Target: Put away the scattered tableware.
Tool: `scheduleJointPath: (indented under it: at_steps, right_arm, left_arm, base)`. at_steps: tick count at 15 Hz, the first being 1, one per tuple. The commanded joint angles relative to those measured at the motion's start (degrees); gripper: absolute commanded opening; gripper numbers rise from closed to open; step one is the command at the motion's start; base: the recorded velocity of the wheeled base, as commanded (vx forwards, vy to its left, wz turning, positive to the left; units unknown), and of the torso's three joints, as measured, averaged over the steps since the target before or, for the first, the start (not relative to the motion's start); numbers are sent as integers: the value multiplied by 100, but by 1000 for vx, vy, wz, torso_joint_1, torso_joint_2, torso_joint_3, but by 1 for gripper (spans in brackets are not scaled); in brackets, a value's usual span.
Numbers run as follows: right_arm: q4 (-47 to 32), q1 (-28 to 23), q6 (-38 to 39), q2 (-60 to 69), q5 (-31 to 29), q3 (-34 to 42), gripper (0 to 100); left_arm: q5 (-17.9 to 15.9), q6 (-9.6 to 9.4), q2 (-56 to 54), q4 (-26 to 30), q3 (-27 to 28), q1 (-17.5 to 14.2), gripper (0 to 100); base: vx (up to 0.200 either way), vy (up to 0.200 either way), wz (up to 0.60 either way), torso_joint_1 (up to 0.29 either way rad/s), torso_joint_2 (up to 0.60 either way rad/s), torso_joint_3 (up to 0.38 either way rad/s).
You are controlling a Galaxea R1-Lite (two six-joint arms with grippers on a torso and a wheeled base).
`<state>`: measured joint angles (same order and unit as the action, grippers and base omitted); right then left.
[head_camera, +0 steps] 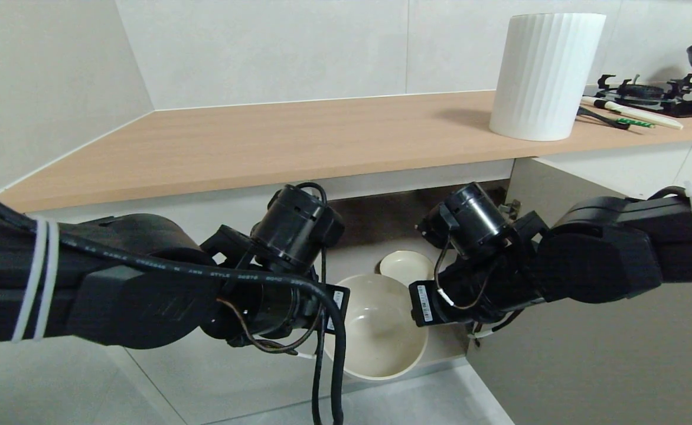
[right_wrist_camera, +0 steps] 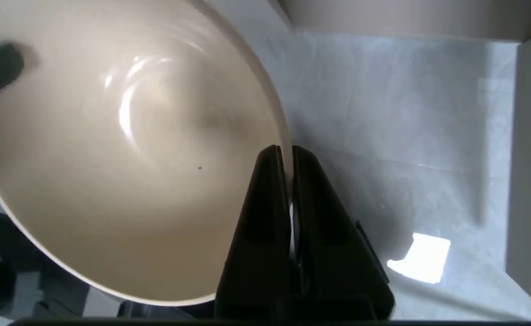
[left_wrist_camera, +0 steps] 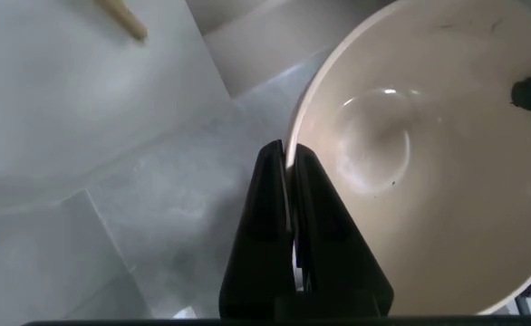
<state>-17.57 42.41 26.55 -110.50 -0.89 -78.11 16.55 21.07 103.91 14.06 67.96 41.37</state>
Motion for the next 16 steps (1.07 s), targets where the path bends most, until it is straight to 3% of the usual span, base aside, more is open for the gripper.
scheduleJointPath:
  at_steps: [1, 8, 9, 16]
  right_arm:
    - [16, -5, -1, -7, 1, 6, 0]
    - [16, -5, -1, -7, 1, 6, 0]
    - [16, -5, -1, -7, 1, 6, 0]
    - [306, -251, -10, -209, -254, -3, 0]
  left_arm:
    - [-3, 3, -3, -8, -2, -7, 0]
    - [-3, 3, 15, -8, -11, -7, 0]
    - [-3, -6, 41, -17, -11, -7, 100]
    - [6, 3, -161, -17, 6, -7, 100]
  base:
    - [0, 0, 0, 0, 0, 0]
    - [0, 0, 0, 0, 0, 0]
    - [0, 0, 0, 0, 0, 0]
    - [0, 0, 0, 0, 0, 0]
